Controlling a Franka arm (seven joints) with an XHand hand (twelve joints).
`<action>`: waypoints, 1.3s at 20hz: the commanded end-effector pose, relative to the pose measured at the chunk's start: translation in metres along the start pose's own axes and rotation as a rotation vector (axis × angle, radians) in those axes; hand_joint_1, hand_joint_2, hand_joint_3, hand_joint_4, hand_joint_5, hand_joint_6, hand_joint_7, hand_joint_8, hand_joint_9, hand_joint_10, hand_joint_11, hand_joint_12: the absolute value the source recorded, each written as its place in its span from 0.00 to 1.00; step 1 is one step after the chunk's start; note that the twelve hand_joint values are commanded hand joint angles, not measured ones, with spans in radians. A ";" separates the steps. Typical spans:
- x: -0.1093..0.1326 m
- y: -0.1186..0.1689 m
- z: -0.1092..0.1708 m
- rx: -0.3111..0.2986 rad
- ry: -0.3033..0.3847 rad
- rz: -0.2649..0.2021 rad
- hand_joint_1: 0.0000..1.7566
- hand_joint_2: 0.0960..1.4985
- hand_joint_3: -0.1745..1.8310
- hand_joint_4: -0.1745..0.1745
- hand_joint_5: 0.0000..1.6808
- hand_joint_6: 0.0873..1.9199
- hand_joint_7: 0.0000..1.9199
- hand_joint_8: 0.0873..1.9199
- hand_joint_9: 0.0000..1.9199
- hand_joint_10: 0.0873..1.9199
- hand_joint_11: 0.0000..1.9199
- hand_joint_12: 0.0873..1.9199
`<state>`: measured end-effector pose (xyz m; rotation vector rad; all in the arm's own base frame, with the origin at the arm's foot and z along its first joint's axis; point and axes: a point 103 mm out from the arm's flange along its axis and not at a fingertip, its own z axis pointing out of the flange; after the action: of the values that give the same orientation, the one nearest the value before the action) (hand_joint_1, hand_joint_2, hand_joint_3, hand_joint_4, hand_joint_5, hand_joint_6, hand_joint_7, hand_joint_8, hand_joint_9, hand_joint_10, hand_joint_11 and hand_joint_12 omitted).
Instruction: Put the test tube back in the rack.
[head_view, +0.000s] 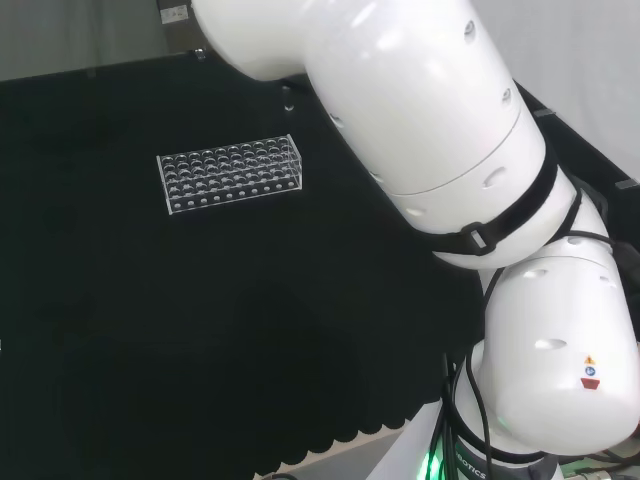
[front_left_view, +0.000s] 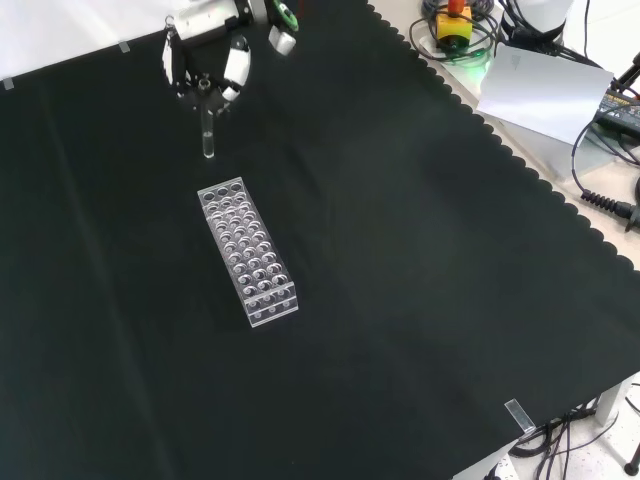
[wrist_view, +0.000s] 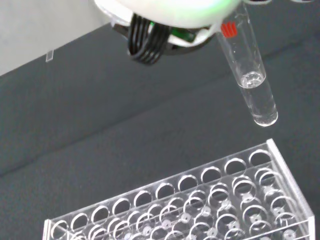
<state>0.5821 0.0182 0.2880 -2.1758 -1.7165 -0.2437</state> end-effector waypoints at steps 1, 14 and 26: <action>0.002 0.013 0.025 0.030 0.012 -0.005 0.69 0.41 0.41 0.00 0.75 0.32 0.86 0.28 0.78 0.31 0.47 0.61; -0.003 0.030 0.056 0.066 0.028 0.019 0.69 0.41 0.41 0.00 0.75 0.32 0.86 0.28 0.78 0.31 0.47 0.61; -0.029 0.045 0.059 0.082 0.039 0.071 0.69 0.41 0.41 0.00 0.75 0.32 0.86 0.28 0.79 0.31 0.47 0.61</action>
<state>0.6104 0.0202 0.2236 -2.1379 -1.6329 -0.2001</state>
